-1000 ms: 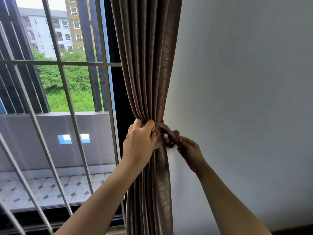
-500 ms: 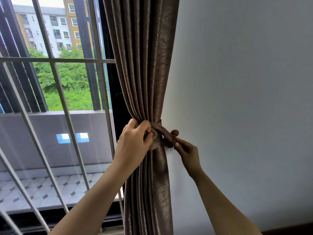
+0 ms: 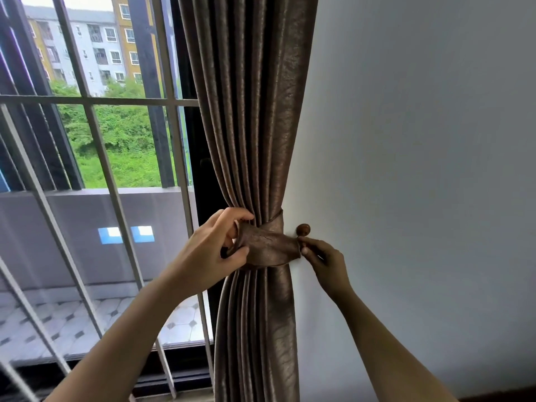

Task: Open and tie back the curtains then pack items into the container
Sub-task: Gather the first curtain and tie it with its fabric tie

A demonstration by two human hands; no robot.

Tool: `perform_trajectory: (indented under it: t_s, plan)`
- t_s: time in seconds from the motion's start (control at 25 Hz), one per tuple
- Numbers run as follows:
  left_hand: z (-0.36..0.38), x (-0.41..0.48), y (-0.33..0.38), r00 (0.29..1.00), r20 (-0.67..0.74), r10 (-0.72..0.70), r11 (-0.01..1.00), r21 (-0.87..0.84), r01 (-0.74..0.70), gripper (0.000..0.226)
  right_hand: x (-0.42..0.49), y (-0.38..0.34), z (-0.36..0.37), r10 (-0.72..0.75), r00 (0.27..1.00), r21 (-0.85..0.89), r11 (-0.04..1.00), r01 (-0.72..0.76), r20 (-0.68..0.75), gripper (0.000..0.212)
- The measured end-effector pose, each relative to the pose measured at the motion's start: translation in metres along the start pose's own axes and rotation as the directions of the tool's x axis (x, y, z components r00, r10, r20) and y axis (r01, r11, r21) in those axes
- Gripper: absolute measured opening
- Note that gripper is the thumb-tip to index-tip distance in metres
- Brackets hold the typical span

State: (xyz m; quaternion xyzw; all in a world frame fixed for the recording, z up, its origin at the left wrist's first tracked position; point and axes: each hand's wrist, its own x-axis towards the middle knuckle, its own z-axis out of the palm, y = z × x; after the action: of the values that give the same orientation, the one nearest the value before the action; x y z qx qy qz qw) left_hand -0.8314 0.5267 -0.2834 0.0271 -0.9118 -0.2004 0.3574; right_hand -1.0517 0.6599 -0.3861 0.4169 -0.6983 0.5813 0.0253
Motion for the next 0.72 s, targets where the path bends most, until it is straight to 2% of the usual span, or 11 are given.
perform_trajectory:
  t_s: [0.12,0.28,0.36,0.56,0.72]
  plan:
    - [0.001,-0.003,-0.002,0.997,0.031,0.067,0.998,0.004,-0.067,0.038,0.001,0.001,0.001,-0.005,1.000,-0.009,1.000,0.005,0.011,0.026]
    - [0.001,0.000,-0.002,0.997,0.005,0.081,0.996,0.048,-0.081,0.036,0.001,0.003,0.002,-0.001,0.998,-0.049,0.999,0.004,0.066,0.026]
    - [0.002,0.003,0.001,0.997,0.017,0.073,0.995,0.064,-0.074,0.037,0.000,0.006,0.006,-0.009,0.999,-0.042,0.999,0.010,0.031,0.023]
    - [0.004,0.008,-0.001,0.996,0.014,0.086,0.993,0.081,-0.087,0.037,0.003,0.015,0.020,-0.104,0.990,-0.153,0.984,0.089,-0.097,0.015]
    - [0.009,0.011,-0.004,0.997,0.002,0.077,0.995,0.068,-0.076,0.038,0.008,0.015,0.022,-0.127,0.986,-0.226,0.969,0.100,-0.111,0.011]
